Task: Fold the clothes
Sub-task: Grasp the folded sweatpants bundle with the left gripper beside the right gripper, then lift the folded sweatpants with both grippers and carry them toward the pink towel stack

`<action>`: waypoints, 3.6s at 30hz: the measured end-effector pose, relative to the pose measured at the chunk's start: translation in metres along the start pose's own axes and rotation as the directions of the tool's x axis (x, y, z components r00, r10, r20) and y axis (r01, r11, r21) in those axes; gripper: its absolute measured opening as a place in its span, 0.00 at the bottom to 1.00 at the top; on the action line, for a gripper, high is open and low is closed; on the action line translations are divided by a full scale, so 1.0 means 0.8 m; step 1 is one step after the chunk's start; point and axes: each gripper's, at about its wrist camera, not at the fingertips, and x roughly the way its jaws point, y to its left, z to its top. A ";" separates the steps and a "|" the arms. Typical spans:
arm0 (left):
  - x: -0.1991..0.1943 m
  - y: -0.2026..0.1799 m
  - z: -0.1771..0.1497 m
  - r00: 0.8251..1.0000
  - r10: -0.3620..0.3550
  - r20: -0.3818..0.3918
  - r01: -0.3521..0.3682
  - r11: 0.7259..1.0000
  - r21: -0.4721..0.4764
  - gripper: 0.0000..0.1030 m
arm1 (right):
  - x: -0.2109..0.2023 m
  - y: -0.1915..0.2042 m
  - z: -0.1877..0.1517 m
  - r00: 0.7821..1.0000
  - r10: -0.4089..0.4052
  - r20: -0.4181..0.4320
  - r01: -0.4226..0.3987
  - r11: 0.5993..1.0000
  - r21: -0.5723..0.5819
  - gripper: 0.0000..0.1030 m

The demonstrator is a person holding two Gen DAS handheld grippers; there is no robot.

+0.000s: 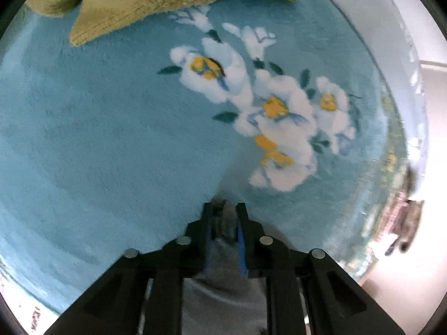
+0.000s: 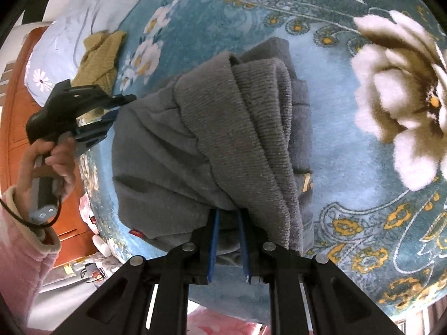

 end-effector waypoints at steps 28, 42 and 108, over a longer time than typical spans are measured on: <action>0.022 0.040 -0.130 0.997 0.063 0.034 -0.071 0.950 0.303 0.32 | -0.009 0.027 0.088 0.986 -0.087 0.142 0.090 0.996 -0.019 0.18; -0.014 0.053 -0.098 0.995 0.028 0.098 -0.062 0.930 0.362 0.43 | -0.048 -0.035 0.020 0.984 -0.046 0.172 0.024 0.992 0.124 0.61; -0.273 -0.106 -0.268 0.870 -0.357 0.340 0.201 0.886 0.417 0.22 | -0.347 0.077 0.013 0.865 0.278 0.417 -0.237 0.960 -0.148 0.30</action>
